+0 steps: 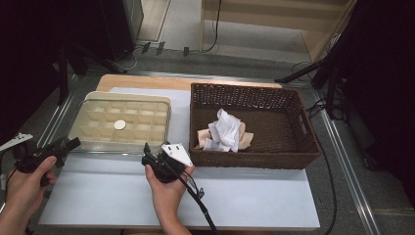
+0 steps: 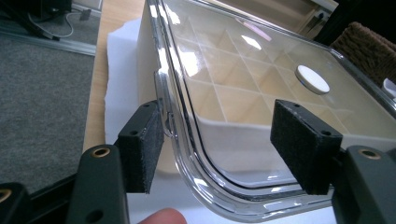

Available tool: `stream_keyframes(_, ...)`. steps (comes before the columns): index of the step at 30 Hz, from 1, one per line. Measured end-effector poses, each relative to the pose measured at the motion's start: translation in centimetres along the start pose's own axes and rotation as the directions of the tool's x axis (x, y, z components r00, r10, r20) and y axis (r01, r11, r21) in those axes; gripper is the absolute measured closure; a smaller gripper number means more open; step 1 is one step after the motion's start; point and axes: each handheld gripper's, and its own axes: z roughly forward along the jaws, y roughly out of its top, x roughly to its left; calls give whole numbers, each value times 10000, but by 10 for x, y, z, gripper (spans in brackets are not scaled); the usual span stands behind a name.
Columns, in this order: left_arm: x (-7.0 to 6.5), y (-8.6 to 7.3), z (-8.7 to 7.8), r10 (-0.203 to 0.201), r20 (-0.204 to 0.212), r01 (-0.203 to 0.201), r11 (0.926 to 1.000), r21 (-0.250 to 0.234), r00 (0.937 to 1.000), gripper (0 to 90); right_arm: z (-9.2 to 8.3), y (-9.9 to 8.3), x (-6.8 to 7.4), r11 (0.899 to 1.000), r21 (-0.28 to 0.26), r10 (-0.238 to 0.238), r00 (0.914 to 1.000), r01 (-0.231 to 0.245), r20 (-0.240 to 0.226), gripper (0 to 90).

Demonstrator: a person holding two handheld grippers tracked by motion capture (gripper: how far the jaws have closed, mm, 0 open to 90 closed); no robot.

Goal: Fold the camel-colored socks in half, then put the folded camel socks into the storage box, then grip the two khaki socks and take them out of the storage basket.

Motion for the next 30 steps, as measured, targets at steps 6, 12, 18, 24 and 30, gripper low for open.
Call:
stream_keyframes(6,3,2,4,82,-141,-85,9998,-204,9999,320,3,-1,-3,9996,265,61,9995,-53,-308,327)
stream_keyframes(12,-1,9,14,308,-363,-313,9994,-117,9989,263,7,5,-8,9996,266,107,9999,-105,-91,309)
stream_keyframes(18,-2,12,16,6,-532,-3,10000,50,9986,324,11,8,-11,9977,417,558,9977,-542,-386,404)
stream_keyframes(24,-1,7,10,-247,-263,246,9997,-5,9994,376,7,7,-11,9974,494,540,9983,-530,-195,403)
stream_keyframes(30,-4,1,-2,-192,-302,192,9998,-10,9994,379,-6,1,-6,9972,610,446,9985,-426,-309,391)
